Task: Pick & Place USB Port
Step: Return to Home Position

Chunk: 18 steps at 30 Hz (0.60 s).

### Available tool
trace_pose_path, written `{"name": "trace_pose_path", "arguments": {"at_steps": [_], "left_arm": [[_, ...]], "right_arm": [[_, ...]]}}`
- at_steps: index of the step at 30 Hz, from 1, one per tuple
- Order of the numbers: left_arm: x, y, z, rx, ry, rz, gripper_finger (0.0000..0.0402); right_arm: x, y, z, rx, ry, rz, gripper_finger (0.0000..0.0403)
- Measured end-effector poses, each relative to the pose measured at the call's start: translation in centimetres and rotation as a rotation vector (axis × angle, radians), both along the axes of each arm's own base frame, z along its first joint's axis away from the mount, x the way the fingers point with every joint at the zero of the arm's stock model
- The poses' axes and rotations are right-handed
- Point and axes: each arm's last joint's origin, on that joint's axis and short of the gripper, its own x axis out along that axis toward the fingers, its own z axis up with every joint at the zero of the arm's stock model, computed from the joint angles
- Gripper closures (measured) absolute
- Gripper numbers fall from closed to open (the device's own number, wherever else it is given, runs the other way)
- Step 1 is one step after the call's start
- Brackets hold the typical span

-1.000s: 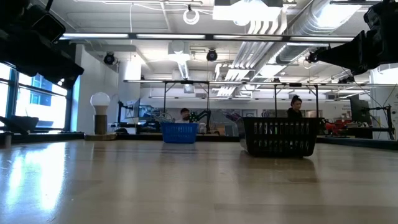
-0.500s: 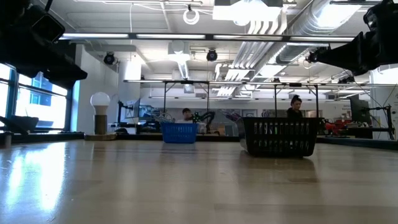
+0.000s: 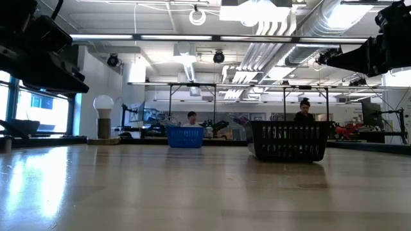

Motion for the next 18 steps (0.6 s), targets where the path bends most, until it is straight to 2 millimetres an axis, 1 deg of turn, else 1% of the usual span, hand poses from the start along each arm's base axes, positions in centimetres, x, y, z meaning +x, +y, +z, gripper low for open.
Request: {"name": "trace_pose_path", "arguments": {"at_steps": [5, 10, 13, 15, 18], "left_arm": [[0.09, 0.06, 0.19, 0.074, -0.032, 0.004, 0.04], [0.19, 0.19, 0.49, 0.117, -0.072, 0.045, 0.0401], [0.12, 0.24, 0.61, 0.134, -0.084, 0.051, 0.0401], [0.08, 0.26, 0.68, 0.146, -0.091, 0.05, 0.0401], [-0.03, 0.26, 0.76, 0.151, -0.1, 0.036, 0.0401]], "right_arm": [[0.03, 0.05, 0.0, -0.004, 0.002, 0.02, 0.0402], [0.11, 0.23, 0.08, -0.025, 0.004, 0.087, 0.0402], [0.11, 0.25, 0.12, -0.086, 0.035, 0.097, 0.0403], [0.08, 0.22, 0.43, -0.113, 0.065, 0.134, 0.0403], [0.01, -0.05, 0.62, -0.074, 0.103, 0.173, 0.0403]]}}
